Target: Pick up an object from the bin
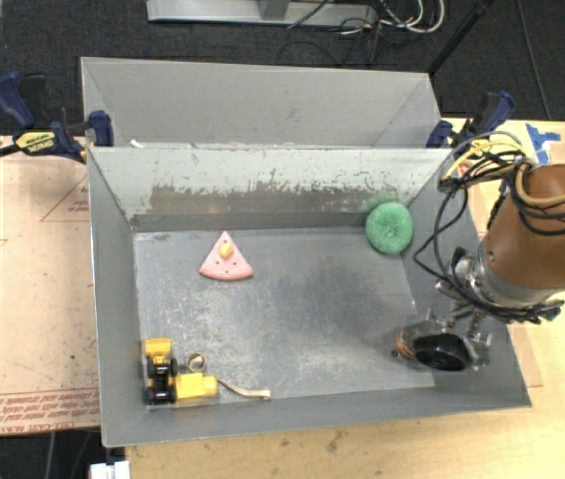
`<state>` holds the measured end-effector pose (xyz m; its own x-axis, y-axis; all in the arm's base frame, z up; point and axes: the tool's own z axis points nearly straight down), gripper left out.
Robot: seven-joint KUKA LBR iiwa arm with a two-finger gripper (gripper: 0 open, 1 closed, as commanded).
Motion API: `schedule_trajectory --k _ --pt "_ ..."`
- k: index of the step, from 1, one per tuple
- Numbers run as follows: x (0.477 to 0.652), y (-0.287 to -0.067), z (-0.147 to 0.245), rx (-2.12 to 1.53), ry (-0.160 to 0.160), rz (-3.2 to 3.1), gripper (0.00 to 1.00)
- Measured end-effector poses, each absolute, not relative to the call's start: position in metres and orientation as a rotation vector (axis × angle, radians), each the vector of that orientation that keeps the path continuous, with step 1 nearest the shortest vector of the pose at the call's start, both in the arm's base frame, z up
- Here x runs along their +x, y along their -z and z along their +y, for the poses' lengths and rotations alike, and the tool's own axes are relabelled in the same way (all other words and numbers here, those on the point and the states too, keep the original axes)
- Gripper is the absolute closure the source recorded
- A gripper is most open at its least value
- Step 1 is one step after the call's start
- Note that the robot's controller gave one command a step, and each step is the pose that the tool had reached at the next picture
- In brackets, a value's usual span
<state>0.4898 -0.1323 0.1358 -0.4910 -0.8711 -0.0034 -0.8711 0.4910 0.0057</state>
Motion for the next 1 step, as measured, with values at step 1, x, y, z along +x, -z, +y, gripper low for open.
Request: schedule_trajectory --k 1 --pt "0.4930 -0.1510 -0.1341 -1.586 -0.006 2.711 1.00"
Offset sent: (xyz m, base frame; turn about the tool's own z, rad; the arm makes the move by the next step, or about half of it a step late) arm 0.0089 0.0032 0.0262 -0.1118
